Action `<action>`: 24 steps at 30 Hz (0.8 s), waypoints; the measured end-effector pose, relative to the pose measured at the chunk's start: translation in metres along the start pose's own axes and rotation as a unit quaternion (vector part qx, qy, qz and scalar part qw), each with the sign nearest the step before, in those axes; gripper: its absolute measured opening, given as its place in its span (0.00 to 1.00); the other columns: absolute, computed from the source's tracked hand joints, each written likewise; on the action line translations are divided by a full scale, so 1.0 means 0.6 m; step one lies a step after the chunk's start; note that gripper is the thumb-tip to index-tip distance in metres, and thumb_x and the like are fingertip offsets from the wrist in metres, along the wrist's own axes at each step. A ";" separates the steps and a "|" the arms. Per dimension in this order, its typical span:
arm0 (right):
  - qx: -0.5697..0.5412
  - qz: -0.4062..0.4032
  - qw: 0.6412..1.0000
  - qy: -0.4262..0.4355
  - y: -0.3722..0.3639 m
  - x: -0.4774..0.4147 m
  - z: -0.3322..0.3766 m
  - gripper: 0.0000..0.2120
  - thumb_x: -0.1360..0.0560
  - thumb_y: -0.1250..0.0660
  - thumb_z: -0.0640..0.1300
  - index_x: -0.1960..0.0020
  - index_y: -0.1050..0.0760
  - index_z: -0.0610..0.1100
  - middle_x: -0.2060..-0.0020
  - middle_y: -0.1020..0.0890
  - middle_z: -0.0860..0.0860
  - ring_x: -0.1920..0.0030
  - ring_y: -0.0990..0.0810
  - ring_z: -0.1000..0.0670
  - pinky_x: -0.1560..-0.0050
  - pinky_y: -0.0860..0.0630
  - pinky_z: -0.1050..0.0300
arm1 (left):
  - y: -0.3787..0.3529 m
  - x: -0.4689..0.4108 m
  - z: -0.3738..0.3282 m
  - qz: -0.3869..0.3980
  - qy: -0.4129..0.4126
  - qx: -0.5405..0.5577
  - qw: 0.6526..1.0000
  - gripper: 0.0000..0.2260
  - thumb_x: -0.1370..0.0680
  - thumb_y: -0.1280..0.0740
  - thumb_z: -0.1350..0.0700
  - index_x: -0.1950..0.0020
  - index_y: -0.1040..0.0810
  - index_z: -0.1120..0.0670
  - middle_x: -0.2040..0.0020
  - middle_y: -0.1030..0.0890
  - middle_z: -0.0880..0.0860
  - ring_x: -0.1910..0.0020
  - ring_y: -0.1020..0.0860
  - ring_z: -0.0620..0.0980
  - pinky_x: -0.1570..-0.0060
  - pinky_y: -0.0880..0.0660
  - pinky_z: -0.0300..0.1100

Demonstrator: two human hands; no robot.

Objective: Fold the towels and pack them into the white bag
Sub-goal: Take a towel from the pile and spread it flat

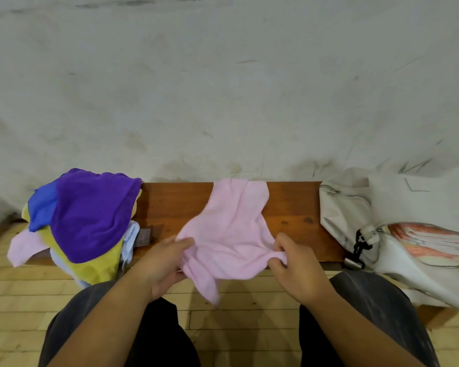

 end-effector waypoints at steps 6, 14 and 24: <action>0.008 0.008 1.000 -0.007 0.034 0.030 -0.009 0.11 0.22 0.34 0.42 0.49 0.33 0.56 0.71 0.28 0.54 0.70 0.26 0.53 0.72 0.33 0.62 | 0.015 -0.008 -0.016 -0.084 -0.040 0.032 0.995 0.13 0.16 0.40 0.58 0.32 0.26 0.49 0.41 0.18 0.54 0.44 0.19 0.59 0.49 0.19 0.57; 0.145 0.008 0.989 -0.014 0.058 0.050 -0.030 0.09 0.25 0.30 0.46 0.46 0.18 0.56 0.61 0.16 0.57 0.63 0.22 0.57 0.64 0.27 0.62 | 0.018 -0.011 -0.038 -0.161 -0.125 -0.251 0.946 0.17 0.17 0.39 0.55 0.27 0.31 0.51 0.38 0.23 0.52 0.44 0.27 0.52 0.45 0.29 0.47; -0.028 -0.147 0.989 -0.017 0.128 0.066 -0.030 0.09 0.25 0.30 0.34 0.56 0.19 0.48 0.52 0.18 0.60 0.50 0.22 0.63 0.53 0.30 0.76 | 0.065 0.017 -0.045 -0.230 -0.230 -0.262 0.909 0.14 0.17 0.38 0.58 0.33 0.24 0.49 0.43 0.21 0.47 0.40 0.23 0.52 0.50 0.28 0.41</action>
Point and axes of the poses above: each hand's wrist, its own x-axis away from the middle knuckle, its own y-axis out of the back of the hand, z = x × y, the point moved 4 cm from there along -x, towards the middle knuckle
